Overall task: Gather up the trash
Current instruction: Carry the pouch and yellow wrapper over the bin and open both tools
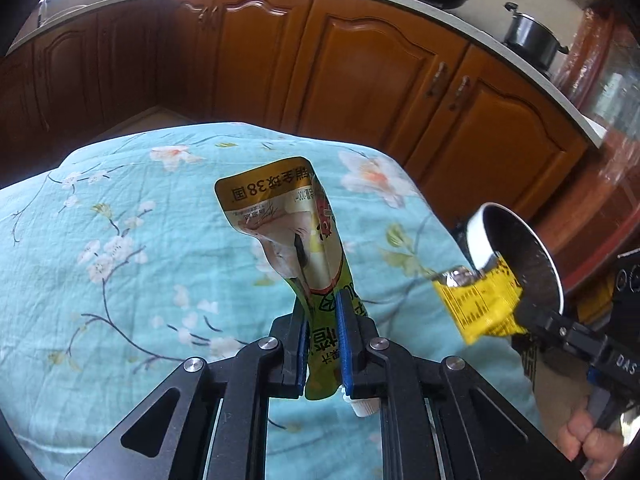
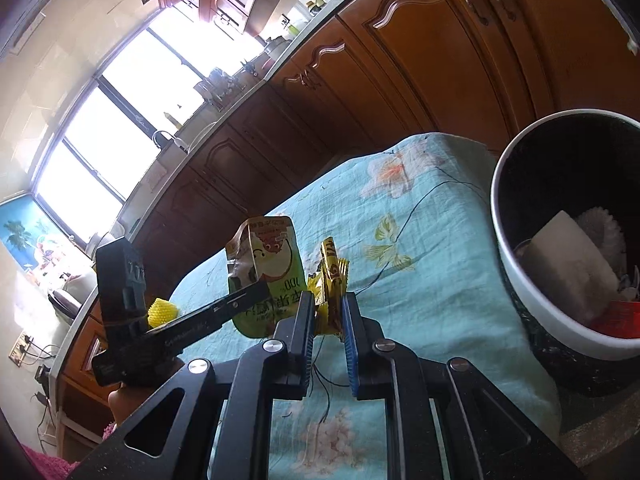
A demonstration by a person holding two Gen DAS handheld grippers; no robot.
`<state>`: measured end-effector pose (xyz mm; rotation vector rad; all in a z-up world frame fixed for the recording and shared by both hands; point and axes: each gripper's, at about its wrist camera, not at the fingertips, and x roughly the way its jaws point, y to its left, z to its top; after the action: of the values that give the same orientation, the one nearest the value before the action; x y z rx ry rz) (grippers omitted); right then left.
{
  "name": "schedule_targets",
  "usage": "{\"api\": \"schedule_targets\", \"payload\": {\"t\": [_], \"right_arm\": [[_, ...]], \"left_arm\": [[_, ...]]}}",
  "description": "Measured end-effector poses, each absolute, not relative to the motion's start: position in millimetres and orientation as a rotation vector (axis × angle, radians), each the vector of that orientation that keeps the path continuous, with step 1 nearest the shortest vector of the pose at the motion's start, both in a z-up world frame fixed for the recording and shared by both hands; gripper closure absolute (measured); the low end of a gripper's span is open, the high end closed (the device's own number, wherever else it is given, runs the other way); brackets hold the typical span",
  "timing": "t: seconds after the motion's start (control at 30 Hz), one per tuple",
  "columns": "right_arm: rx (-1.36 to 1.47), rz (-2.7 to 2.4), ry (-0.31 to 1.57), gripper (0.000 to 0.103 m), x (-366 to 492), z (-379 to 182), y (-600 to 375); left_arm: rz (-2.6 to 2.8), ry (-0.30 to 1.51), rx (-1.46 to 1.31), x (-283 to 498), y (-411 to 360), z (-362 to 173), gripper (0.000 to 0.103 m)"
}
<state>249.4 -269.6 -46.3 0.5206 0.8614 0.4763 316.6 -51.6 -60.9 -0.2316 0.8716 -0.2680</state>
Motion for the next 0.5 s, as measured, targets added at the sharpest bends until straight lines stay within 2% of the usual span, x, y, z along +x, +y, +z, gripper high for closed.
{"api": "schedule_targets", "payload": {"t": [0.5], "right_arm": [[0.494,0.357,0.804,0.090,213.7,-38.7,-311.2]], "left_arm": [[-0.404,0.862,-0.180,273.5,-93.3,-35.7,0.092]]}}
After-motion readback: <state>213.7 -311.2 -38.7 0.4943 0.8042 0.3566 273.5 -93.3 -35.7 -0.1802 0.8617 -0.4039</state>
